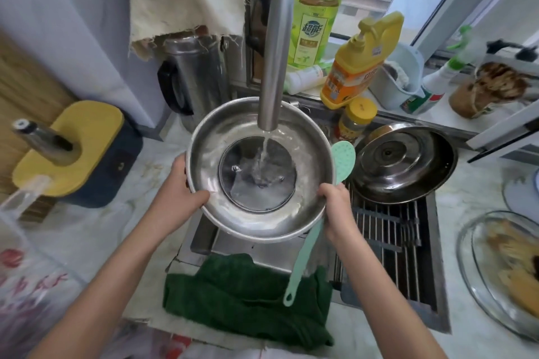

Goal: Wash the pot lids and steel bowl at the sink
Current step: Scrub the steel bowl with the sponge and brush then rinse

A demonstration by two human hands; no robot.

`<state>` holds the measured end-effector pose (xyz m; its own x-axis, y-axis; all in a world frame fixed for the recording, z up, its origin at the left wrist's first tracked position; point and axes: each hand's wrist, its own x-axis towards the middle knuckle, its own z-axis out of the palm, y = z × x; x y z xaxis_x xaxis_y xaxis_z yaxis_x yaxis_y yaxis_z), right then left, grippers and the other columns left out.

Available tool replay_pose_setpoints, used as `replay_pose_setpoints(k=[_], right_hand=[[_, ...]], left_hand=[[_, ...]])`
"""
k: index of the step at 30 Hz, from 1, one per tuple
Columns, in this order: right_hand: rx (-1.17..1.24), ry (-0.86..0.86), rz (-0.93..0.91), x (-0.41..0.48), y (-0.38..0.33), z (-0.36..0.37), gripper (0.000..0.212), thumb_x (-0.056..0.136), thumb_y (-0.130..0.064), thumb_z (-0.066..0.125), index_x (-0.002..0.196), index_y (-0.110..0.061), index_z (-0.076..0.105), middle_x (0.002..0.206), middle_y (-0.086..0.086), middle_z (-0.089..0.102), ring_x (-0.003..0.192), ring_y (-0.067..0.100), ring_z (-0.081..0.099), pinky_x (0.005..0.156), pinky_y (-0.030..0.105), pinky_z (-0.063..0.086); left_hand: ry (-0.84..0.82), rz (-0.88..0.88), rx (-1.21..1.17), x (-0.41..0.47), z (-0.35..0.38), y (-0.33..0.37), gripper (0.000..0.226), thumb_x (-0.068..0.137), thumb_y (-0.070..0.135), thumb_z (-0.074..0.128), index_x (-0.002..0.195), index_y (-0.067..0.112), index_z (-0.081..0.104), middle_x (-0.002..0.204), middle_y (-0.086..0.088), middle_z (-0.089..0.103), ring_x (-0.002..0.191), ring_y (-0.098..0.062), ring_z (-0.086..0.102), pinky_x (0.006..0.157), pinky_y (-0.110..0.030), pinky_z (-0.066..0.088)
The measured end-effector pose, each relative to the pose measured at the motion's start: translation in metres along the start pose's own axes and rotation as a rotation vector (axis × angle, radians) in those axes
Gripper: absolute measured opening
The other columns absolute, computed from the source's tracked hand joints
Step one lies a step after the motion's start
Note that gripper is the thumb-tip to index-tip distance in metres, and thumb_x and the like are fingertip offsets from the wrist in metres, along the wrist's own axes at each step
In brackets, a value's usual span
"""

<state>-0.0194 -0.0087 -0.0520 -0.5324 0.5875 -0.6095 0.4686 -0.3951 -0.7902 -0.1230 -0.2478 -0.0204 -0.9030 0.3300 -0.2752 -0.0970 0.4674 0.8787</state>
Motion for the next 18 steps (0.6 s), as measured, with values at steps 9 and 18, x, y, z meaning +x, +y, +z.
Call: replay_pose_setpoints(k=[9,18], right_hand=[[0.157,0.138,-0.157,-0.002,-0.004,0.002,0.015,0.061,-0.008,0.052,0.076,-0.01,0.048,0.074,0.003,0.051,0.068,0.017,0.048,0.061,0.03,0.037],[0.186,0.13,-0.131,0.002,-0.005,0.004,0.029,0.049,-0.011,0.049,0.078,-0.008,0.053,0.073,0.004,0.056,0.068,0.02,0.052,0.064,0.031,0.041]], left_hand=[[-0.068,0.38,1.034,0.023,0.073,0.024,0.073,0.096,0.027,0.045,0.155,0.019,0.002,0.16,-0.006,-0.015,0.147,-0.021,-0.016,0.116,-0.038,-0.015],[-0.327,0.392,1.087,0.053,0.114,0.016,0.074,0.094,0.058,0.039,0.153,0.037,0.0,0.16,-0.018,-0.012,0.148,-0.031,-0.011,0.119,-0.053,0.002]])
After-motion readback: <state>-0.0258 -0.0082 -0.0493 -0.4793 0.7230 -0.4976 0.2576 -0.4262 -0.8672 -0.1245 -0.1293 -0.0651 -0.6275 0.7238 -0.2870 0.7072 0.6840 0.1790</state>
